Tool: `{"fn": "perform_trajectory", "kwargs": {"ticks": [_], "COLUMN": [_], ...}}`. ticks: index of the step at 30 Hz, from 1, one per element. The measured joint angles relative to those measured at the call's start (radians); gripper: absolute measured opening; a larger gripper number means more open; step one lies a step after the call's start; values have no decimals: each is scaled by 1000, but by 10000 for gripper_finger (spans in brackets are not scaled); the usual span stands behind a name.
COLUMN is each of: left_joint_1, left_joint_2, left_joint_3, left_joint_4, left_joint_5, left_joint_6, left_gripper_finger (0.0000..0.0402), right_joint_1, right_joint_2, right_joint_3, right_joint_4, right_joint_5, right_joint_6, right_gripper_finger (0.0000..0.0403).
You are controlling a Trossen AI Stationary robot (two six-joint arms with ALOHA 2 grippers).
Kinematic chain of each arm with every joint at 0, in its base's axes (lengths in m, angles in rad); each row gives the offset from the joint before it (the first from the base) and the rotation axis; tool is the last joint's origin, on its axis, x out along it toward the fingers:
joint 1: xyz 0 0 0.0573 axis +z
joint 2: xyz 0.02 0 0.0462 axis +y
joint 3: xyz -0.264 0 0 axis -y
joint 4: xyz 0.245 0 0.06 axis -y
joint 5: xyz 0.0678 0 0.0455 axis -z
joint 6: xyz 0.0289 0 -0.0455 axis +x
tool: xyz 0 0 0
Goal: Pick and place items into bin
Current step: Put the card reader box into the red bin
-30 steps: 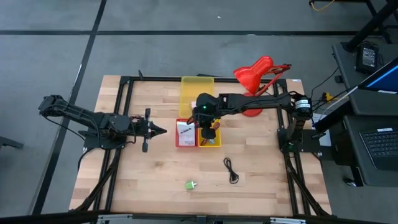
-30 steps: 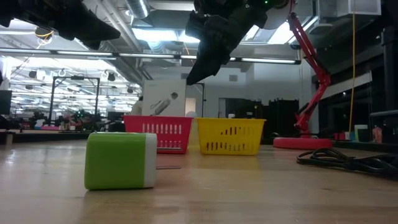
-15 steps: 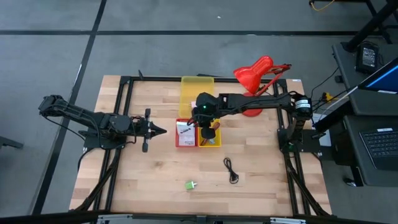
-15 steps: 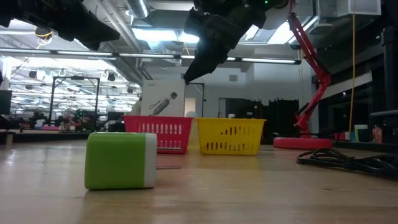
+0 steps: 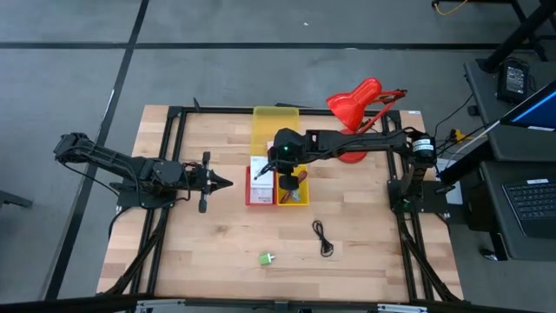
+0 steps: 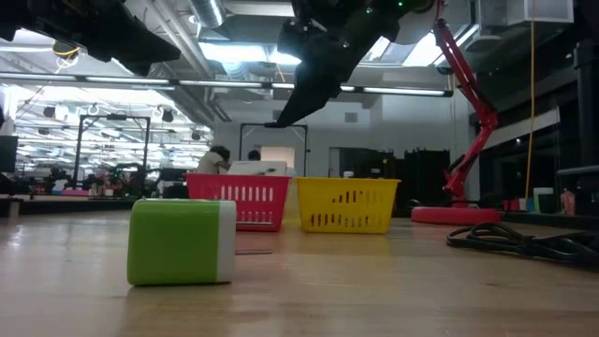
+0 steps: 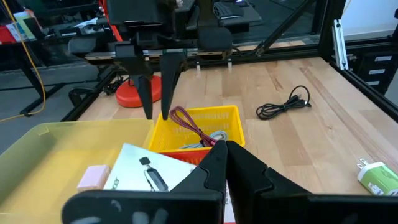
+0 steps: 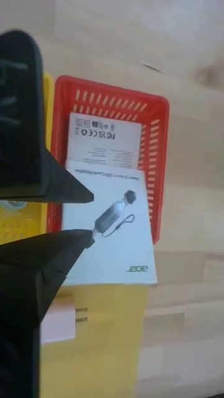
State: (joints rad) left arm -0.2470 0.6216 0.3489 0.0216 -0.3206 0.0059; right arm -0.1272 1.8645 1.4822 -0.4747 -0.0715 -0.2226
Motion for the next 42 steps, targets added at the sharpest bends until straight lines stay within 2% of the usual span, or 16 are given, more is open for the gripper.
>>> {"fn": "perform_trajectory", "kwargs": {"ticks": [15, 18, 23, 30, 34, 42], "left_joint_1": [0, 0, 0, 0, 0, 35], "left_joint_2": [0, 0, 2, 35, 57, 128], "left_joint_3": [0, 0, 0, 1, 1, 1], "left_joint_4": [-4, -4, -4, -3, 8, 48], "left_joint_5": [0, 0, -14, -56, -55, -42], "left_joint_6": [0, -1, 3, 8, 8, 8], "left_gripper_finger": [6, 6, 4, 3, 1, 1], "right_joint_1": [51, 66, 109, 166, 165, 183], "right_joint_2": [-1, -1, -1, -6, -26, -145], "right_joint_3": [0, 0, 0, -4, -103, -369], "right_joint_4": [30, 34, 23, 46, 154, 503], "right_joint_5": [2, 5, 80, 120, 124, 157], "right_joint_6": [-50, -50, -52, 22, 83, 113], "right_gripper_finger": [57, 44, 6, 2, 1, 0]}}
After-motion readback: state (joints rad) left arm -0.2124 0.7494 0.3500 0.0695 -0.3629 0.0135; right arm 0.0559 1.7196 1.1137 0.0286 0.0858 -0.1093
